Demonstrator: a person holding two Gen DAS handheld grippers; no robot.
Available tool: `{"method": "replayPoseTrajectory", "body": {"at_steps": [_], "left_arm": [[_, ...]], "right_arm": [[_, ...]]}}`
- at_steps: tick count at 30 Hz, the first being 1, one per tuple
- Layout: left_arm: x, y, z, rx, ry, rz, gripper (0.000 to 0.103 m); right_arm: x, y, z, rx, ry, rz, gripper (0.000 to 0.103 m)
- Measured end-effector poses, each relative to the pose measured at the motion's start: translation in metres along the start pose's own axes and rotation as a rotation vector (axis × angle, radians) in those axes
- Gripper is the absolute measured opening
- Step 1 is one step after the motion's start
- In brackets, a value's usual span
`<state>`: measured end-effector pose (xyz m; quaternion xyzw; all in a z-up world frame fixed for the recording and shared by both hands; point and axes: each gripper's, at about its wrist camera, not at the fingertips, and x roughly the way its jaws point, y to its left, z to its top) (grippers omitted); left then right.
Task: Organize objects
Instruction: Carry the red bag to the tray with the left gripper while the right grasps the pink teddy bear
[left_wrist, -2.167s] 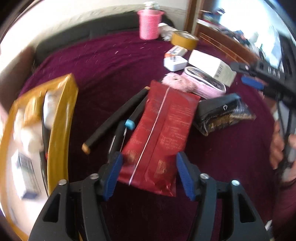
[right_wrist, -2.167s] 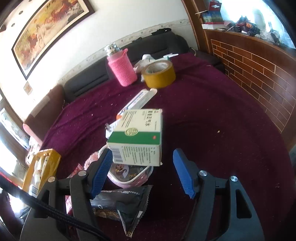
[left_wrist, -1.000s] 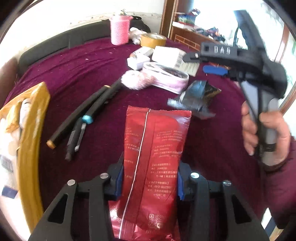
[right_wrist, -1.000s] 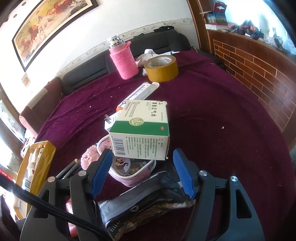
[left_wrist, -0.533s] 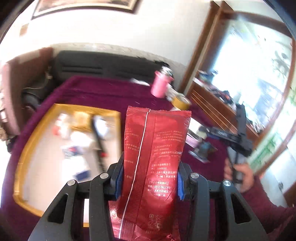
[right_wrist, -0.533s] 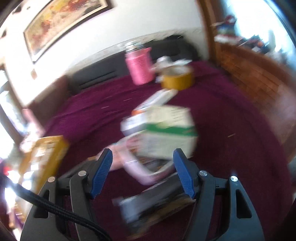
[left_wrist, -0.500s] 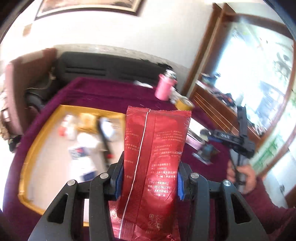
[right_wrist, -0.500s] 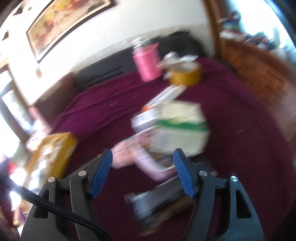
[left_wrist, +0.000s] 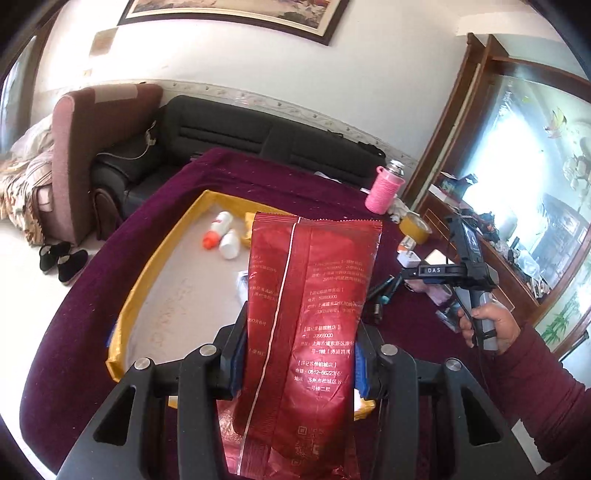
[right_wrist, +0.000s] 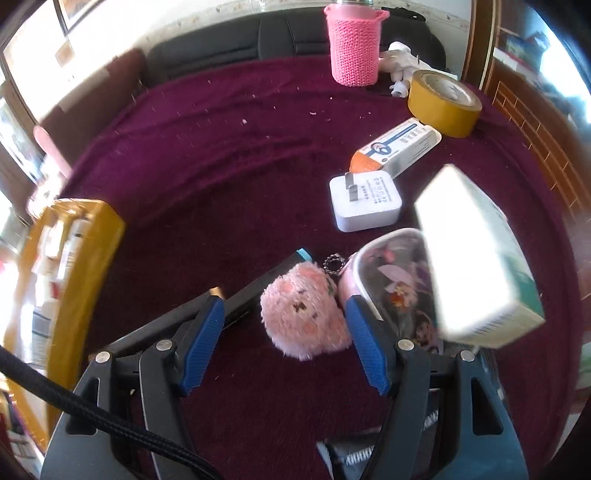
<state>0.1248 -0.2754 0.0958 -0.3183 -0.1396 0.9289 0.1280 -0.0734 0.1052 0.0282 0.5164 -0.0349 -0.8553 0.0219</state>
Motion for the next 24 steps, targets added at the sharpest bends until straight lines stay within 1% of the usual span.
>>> {"method": "replayPoseTrajectory", "body": {"at_steps": [1,2,3,5,10,13,16,18,20,22,24], "left_arm": [[0.0,0.004,-0.001,-0.011,0.002,0.006,0.039],[0.0,0.009,-0.001,-0.021,0.005,0.012,0.039],[0.003,0.013,-0.002,-0.027,0.008,0.017,0.039],[0.004,0.018,-0.003,-0.04,0.015,0.028,0.039],[0.013,0.032,0.005,-0.061,0.048,0.066,0.039],[0.026,0.037,0.016,-0.045,0.088,0.116,0.039],[0.042,0.042,0.029,-0.023,0.124,0.15,0.039],[0.056,0.047,0.035,-0.021,0.16,0.167,0.039],[0.072,0.054,0.04,-0.023,0.204,0.184,0.039],[0.092,0.061,0.044,-0.018,0.252,0.234,0.039],[0.104,0.069,0.044,-0.018,0.28,0.267,0.039]], "right_arm": [[0.004,0.0,0.0,0.004,0.01,-0.009,0.062],[0.006,-0.001,-0.001,0.015,0.014,-0.01,0.056],[0.005,-0.003,-0.002,0.032,0.006,-0.01,0.046],[0.001,-0.007,-0.003,0.061,0.009,-0.018,0.033],[-0.026,-0.01,-0.011,0.086,-0.033,0.033,0.031],[-0.048,0.002,-0.01,0.089,-0.061,0.133,0.032],[-0.068,0.032,-0.009,0.043,-0.064,0.254,0.032],[-0.073,0.064,-0.011,-0.005,-0.039,0.338,0.032],[-0.069,0.094,-0.015,-0.04,-0.004,0.403,0.032],[-0.057,0.125,-0.015,-0.068,0.042,0.46,0.032],[-0.047,0.155,-0.019,-0.098,0.085,0.492,0.033]]}}
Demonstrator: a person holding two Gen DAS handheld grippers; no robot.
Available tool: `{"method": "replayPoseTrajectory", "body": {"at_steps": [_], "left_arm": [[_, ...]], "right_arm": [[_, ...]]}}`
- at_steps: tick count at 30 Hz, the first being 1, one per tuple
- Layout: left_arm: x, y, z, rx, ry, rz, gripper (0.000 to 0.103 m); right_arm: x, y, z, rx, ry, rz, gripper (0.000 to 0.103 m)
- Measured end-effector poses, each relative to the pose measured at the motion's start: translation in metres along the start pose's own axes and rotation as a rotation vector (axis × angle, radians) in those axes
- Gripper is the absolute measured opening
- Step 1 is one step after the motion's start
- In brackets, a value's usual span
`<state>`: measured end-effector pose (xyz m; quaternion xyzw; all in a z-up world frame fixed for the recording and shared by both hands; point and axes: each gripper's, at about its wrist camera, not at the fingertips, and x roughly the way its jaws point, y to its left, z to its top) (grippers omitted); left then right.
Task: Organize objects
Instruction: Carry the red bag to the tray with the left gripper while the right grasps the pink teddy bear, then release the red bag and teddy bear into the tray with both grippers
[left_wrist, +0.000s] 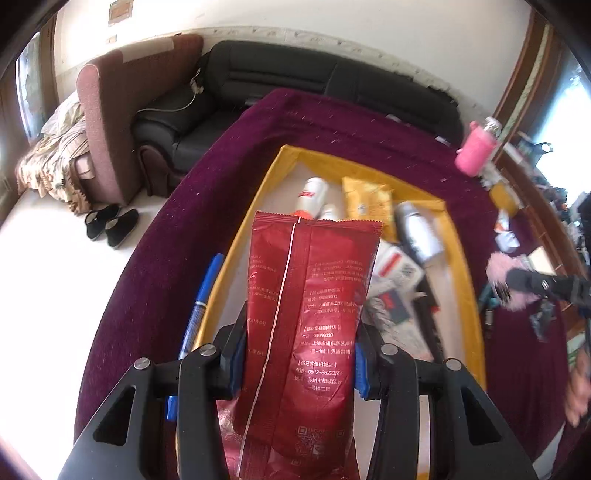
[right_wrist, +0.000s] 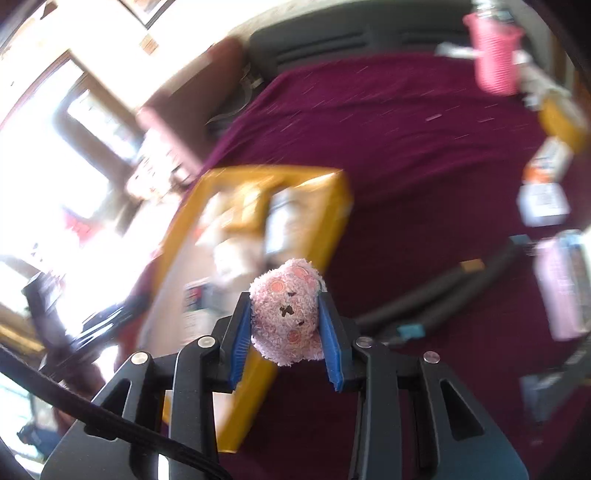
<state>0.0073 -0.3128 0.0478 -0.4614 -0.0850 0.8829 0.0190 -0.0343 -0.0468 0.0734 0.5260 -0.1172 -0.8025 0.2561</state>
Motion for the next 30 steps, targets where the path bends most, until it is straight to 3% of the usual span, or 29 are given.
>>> {"method": "replayPoseTrajectory", "body": {"at_steps": [5,9,15,18,20,23,30], "left_arm": [[0.022,0.002,0.006,-0.005,0.046,0.02,0.04],[0.032,0.006,0.008,-0.041,0.061,0.027,0.043],[0.009,0.01,0.002,-0.082,0.009,-0.06,0.044],[-0.018,0.008,-0.002,-0.073,-0.066,-0.082,0.044],[-0.038,0.009,-0.004,-0.078,-0.115,-0.094,0.052],[-0.061,0.013,-0.009,-0.084,-0.181,-0.085,0.056],[-0.08,0.013,-0.018,-0.08,-0.201,-0.027,0.056]], "right_arm": [[0.045,0.04,-0.002,-0.043,0.073,0.027,0.033],[0.064,0.047,0.003,-0.043,0.104,0.018,0.033],[0.089,0.04,0.005,-0.008,0.162,-0.012,0.034],[0.094,0.043,0.01,-0.003,0.152,-0.019,0.034],[0.095,0.047,0.013,-0.012,0.137,-0.045,0.037],[0.098,0.052,0.012,-0.022,0.142,-0.058,0.05],[0.051,0.055,0.009,-0.053,0.023,-0.037,0.056]]}}
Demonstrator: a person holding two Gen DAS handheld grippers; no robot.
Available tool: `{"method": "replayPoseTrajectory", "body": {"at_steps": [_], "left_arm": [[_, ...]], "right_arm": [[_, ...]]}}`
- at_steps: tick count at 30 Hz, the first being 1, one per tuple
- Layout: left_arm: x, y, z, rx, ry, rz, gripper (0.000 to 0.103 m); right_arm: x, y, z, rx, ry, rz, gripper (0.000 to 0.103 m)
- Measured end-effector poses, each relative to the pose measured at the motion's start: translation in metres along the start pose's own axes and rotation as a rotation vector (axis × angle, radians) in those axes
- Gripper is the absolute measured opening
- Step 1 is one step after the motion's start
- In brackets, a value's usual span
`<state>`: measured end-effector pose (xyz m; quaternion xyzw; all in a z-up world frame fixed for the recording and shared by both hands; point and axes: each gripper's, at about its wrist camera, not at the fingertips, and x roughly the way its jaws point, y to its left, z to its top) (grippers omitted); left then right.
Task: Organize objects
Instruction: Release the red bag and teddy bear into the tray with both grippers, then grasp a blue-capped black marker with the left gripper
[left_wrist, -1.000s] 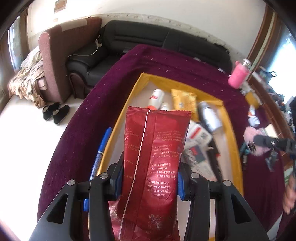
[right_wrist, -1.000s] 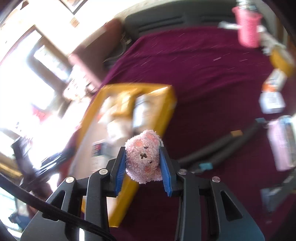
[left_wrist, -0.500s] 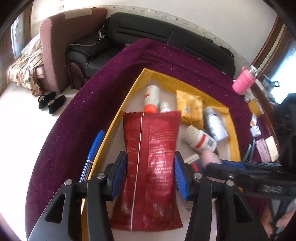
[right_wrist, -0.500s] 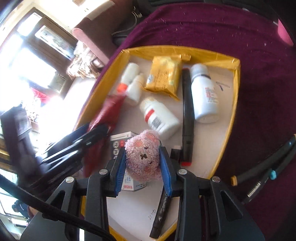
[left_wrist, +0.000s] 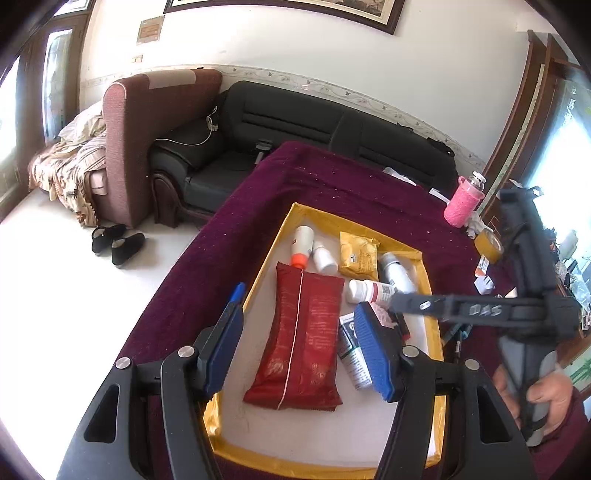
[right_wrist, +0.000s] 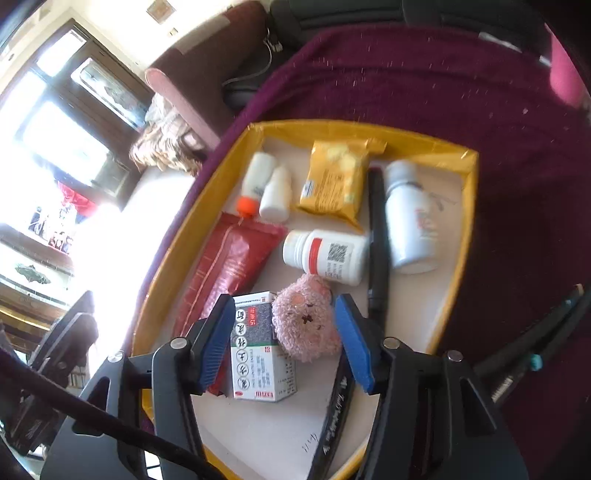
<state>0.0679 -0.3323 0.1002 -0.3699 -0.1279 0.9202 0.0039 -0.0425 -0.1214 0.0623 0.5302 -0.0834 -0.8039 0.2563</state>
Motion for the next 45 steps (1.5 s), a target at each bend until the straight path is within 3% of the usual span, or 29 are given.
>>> {"method": "replayPoseTrajectory", "body": {"at_steps": [5,11,18,24,25,27,31,33,35,39,43,45], "left_arm": [[-0.015,-0.021,-0.007,0.022,-0.005,-0.016,0.056],[-0.037,-0.068,-0.01,0.033,-0.002,-0.1,0.056],[-0.084,-0.116,0.009,-0.072,0.065,-0.393,0.056],[-0.177,-0.185,0.053,0.027,-0.049,-0.536,0.056],[-0.197,-0.2,0.064,0.058,-0.083,-0.541,0.056],[-0.221,-0.22,0.078,0.121,-0.136,-0.508,0.06],[-0.254,-0.252,0.107,0.209,-0.259,-0.392,0.086],[-0.252,-0.262,0.112,0.23,-0.286,-0.361,0.092],[-0.233,-0.272,0.108,0.27,-0.27,-0.352,0.093],[-0.168,-0.291,0.08,0.347,-0.175,-0.339,0.093],[-0.068,-0.308,0.035,0.402,-0.044,-0.351,0.092],[-0.028,-0.315,0.009,0.448,-0.011,-0.319,0.083]], "right_arm": [[-0.073,-0.014,-0.019,-0.054,-0.137,-0.096,0.059],[-0.169,-0.057,-0.044,-0.018,-0.282,-0.188,0.06],[-0.299,-0.103,-0.072,0.043,-0.456,-0.369,0.062],[-0.438,-0.115,-0.076,0.098,-0.601,-0.558,0.063],[-0.462,-0.115,-0.077,0.117,-0.634,-0.583,0.063],[-0.508,-0.111,-0.075,0.136,-0.665,-0.675,0.079],[-0.568,-0.097,-0.072,0.151,-0.643,-0.854,0.081],[-0.579,-0.094,-0.079,0.16,-0.64,-0.886,0.084],[-0.568,-0.095,-0.086,0.158,-0.623,-0.865,0.085],[-0.515,-0.118,-0.094,0.164,-0.52,-0.827,0.085],[-0.443,-0.157,-0.107,0.19,-0.486,-0.665,0.085],[-0.404,-0.18,-0.112,0.21,-0.505,-0.589,0.085]]}}
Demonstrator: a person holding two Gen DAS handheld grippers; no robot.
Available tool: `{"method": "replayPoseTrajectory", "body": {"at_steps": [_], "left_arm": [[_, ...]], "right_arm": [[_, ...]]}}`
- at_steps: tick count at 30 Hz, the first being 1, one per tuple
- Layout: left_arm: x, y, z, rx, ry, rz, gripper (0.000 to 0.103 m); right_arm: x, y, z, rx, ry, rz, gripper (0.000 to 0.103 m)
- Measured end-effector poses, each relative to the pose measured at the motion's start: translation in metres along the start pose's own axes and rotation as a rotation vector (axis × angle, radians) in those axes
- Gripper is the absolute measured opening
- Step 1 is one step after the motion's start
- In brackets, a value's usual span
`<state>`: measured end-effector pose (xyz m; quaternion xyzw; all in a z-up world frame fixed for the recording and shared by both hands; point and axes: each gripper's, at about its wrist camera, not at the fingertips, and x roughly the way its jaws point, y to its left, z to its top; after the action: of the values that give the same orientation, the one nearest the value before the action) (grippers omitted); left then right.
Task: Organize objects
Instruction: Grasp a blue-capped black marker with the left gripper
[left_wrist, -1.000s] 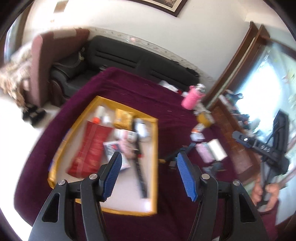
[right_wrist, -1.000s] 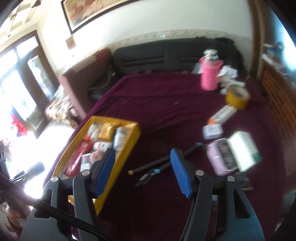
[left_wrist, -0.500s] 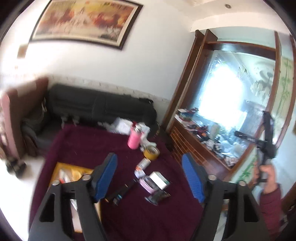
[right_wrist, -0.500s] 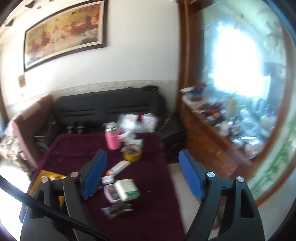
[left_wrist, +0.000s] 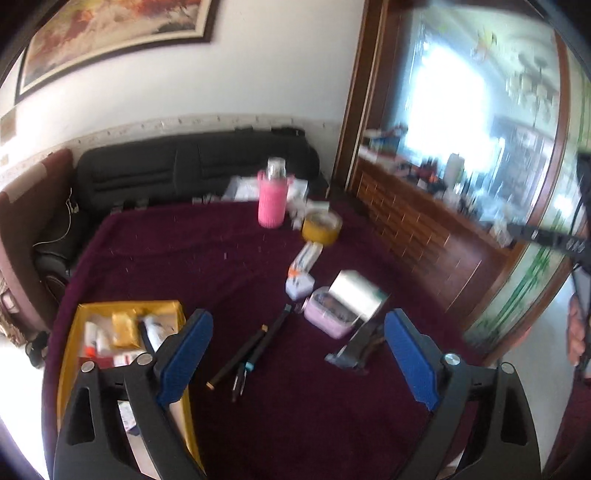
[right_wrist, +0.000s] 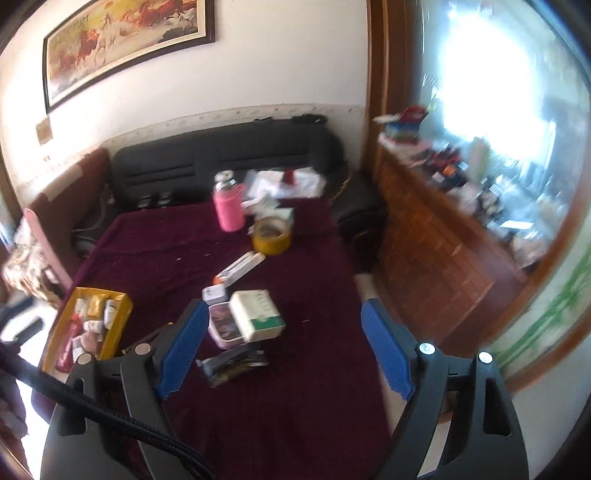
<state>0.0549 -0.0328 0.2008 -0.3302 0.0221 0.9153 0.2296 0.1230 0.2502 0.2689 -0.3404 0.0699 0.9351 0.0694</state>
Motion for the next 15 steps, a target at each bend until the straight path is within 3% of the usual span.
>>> {"method": "replayPoseTrajectory", "body": {"at_steps": [2,3,5,15], "left_arm": [[0.046,-0.007,-0.026,0.079,0.07,0.028,0.053],[0.065,-0.009,-0.038,0.105,0.117,0.037,0.049],[0.099,-0.011,-0.058,0.122,0.193,0.044,0.046],[0.182,0.012,-0.065,0.144,0.31,0.087,0.046]], "right_arm": [[0.037,0.003,-0.021,0.038,0.005,0.072,0.085],[0.052,0.003,-0.03,0.058,-0.001,0.099,0.085],[0.082,0.009,-0.042,0.089,-0.006,0.143,0.085],[0.169,0.024,-0.059,0.157,-0.019,0.207,0.085]]}}
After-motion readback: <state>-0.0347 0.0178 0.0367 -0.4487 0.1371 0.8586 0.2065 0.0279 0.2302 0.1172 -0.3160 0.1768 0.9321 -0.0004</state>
